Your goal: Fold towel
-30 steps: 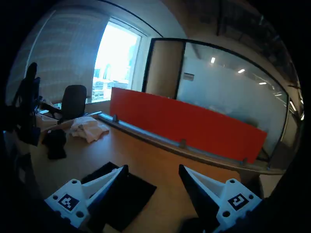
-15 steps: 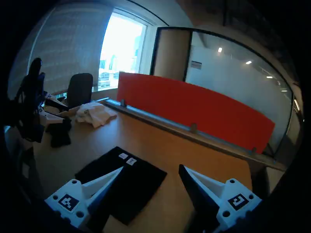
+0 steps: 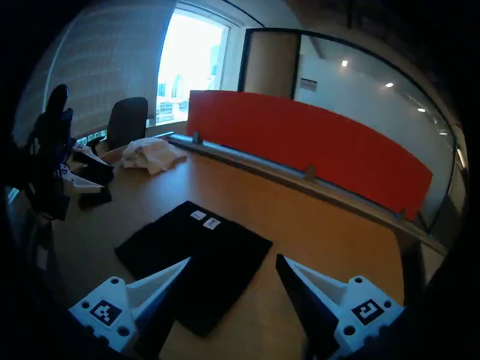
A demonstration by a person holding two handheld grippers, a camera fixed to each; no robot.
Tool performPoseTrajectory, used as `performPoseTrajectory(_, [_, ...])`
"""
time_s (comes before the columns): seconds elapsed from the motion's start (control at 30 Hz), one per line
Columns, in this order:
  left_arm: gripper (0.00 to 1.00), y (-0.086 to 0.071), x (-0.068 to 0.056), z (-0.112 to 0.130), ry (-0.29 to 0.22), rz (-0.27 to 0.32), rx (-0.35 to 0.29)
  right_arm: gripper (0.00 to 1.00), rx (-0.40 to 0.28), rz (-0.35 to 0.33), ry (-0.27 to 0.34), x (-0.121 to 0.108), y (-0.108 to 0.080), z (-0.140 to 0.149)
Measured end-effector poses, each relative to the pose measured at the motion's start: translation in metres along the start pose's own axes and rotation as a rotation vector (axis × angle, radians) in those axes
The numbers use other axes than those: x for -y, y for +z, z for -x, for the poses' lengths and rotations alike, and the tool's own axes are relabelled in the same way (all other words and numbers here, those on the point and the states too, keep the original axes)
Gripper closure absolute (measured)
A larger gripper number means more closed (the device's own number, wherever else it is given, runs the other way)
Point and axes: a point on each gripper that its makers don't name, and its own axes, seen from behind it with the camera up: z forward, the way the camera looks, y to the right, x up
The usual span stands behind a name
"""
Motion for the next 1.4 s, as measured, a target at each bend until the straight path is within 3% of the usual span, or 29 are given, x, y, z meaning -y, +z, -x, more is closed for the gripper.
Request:
performPoseTrajectory(0.8, [0.05, 0.044, -0.028, 0.103, 0.015, 0.081, 0.203, 0.00, 0.193, -0.058, -0.008, 0.030, 0.038, 0.125])
performPoseTrajectory(1.1, [0.05, 0.048, -0.042, 0.133, 0.043, 0.111, 0.274, 0.00, 0.250, -0.079, 0.004, 0.041, 0.041, 0.156])
performPoseTrajectory(1.4, [0.05, 0.049, -0.053, 0.144, 0.039, 0.141, 0.305, 0.01, 0.279, -0.088, -0.003, 0.043, 0.039, 0.171])
